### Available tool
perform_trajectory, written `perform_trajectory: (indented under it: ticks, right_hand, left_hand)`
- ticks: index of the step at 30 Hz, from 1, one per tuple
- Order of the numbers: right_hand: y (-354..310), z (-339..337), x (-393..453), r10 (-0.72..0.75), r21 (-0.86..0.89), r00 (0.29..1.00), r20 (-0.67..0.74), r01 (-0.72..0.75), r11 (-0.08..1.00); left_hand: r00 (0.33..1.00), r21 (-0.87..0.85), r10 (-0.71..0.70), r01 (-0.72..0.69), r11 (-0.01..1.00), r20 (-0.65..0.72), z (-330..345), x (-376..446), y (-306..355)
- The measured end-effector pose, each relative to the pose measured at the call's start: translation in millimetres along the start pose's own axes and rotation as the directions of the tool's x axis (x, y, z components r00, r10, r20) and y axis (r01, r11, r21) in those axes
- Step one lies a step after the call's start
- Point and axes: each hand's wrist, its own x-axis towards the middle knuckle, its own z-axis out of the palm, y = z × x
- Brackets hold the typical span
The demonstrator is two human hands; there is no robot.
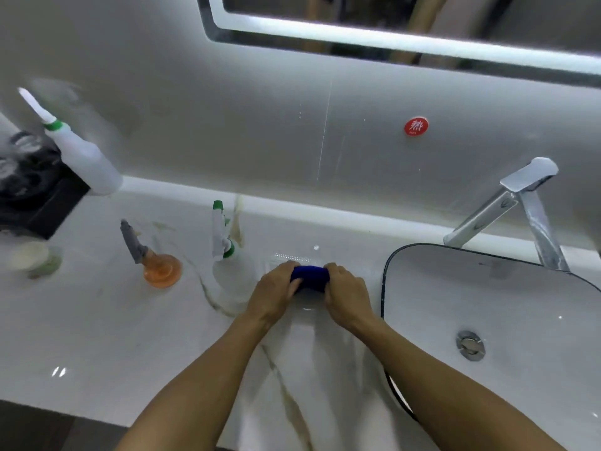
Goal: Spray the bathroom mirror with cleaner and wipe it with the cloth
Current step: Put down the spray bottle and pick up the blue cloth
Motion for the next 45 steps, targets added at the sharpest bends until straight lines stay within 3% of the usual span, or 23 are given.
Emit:
perform_trajectory:
  ticks: [4, 9, 15, 22, 26, 29, 32, 36, 41, 45]
  right_hand:
    - [-5, -47, 0, 0.066, 0.287, 0.998, -0.004, -0.062, 0.956]
    - [-20, -117, -4, 0.203, 0.611, 0.979, -0.002, -0.159, 0.776]
    - [-51, -206, -21, 0.197, 0.830, 0.978, -0.065, -0.056, 0.556]
    - [-89, -300, -44, 0.229, 0.871, 0.929, -0.290, 0.157, 0.466]
    - [-114, -349, -67, 0.228, 0.938, 0.918, -0.324, 0.281, 0.203]
    - [-126, -374, -83, 0.099, 0.944, 0.942, -0.322, 0.327, -0.050]
    - [-134, -383, -93, -0.071, 0.928, 0.954, -0.292, 0.265, -0.262]
    - [-137, -379, -95, -0.153, 0.887, 0.960, -0.235, 0.148, -0.437]
    - [-141, -376, -80, -0.098, 0.833, 0.974, -0.203, 0.119, -0.540]
    - [-139, -384, -56, -0.100, 0.904, 0.986, -0.130, 0.076, -0.421]
  left_hand:
    - [0.999, -0.115, -0.032, 0.032, 0.993, 0.001, -39, 17, 38]
    - [0.989, -0.342, -0.106, 0.064, 0.938, -0.107, -88, 34, 94]
    - [0.962, -0.467, -0.081, -0.052, 0.883, -0.261, -143, 49, 168]
    - [0.883, -0.441, 0.100, -0.324, 0.837, -0.459, -217, 36, 257]
    - [0.850, -0.495, 0.091, -0.385, 0.779, -0.518, -258, 37, 301]
    - [0.860, -0.592, 0.054, -0.393, 0.704, -0.507, -283, 42, 330]
    - [0.862, -0.627, 0.073, -0.421, 0.656, -0.502, -300, 45, 353]
    - [0.870, -0.635, 0.080, -0.415, 0.652, -0.487, -307, 45, 365]
    - [0.884, -0.621, 0.060, -0.373, 0.689, -0.464, -313, 52, 366]
    - [0.840, -0.494, 0.121, -0.421, 0.761, -0.529, -319, 60, 368]
